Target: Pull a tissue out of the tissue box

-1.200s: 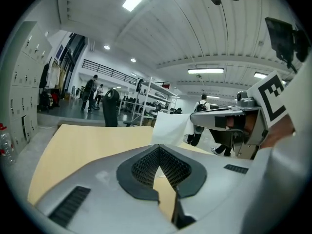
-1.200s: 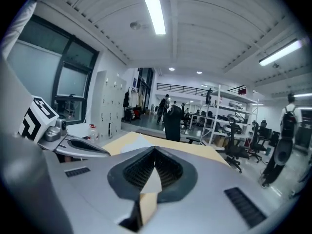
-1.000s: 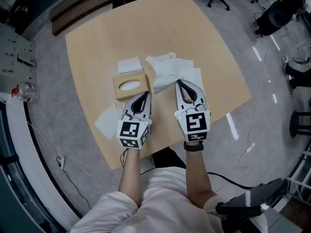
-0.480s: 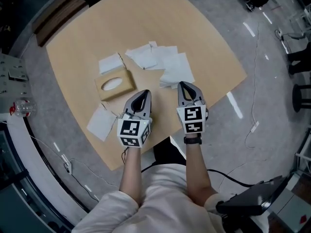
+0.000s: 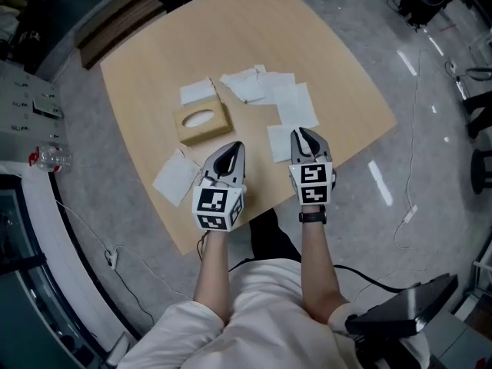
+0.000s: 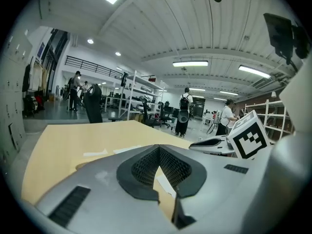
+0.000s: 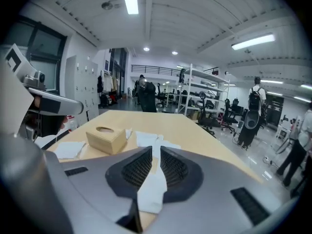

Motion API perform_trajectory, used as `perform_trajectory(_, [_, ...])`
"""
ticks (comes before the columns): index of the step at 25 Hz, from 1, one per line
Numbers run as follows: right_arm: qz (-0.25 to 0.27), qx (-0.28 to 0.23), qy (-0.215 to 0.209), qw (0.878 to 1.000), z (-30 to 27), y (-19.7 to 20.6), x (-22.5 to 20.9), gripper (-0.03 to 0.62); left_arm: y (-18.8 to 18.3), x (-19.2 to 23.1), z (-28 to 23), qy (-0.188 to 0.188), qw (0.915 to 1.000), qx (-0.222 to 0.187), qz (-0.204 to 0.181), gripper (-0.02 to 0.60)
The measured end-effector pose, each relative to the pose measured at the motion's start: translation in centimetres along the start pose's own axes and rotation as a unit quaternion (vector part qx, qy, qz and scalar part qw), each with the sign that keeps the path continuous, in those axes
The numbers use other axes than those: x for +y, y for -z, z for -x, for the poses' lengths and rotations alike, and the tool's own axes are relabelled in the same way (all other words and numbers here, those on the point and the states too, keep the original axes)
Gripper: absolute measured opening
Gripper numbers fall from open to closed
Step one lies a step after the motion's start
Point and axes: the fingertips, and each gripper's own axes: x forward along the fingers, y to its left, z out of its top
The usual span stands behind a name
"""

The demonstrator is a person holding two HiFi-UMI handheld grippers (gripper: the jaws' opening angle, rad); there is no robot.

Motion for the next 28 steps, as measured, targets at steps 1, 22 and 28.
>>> perform_trajectory(1, [0.005,-0.013,-0.006,1.0,1.1,-1.1,0.7,0.034,-0.7,-0.1,1.2,-0.007,0.9999,-0.009,-0.001,0.002])
perform_trajectory(22, [0.025,-0.242,-0.152,0.958,15.6,-18.1,15.5,0.005,-10.8,1.2,19.4,-0.155,0.9731,-0.164,-0.048,0.002])
perform_trajectory(28, [0.023,-0.254,-0.174,0.951,16.6,-18.6,17.8,0.005,-11.2,1.9,21.2,-0.172,0.9684,-0.174,-0.049,0.002])
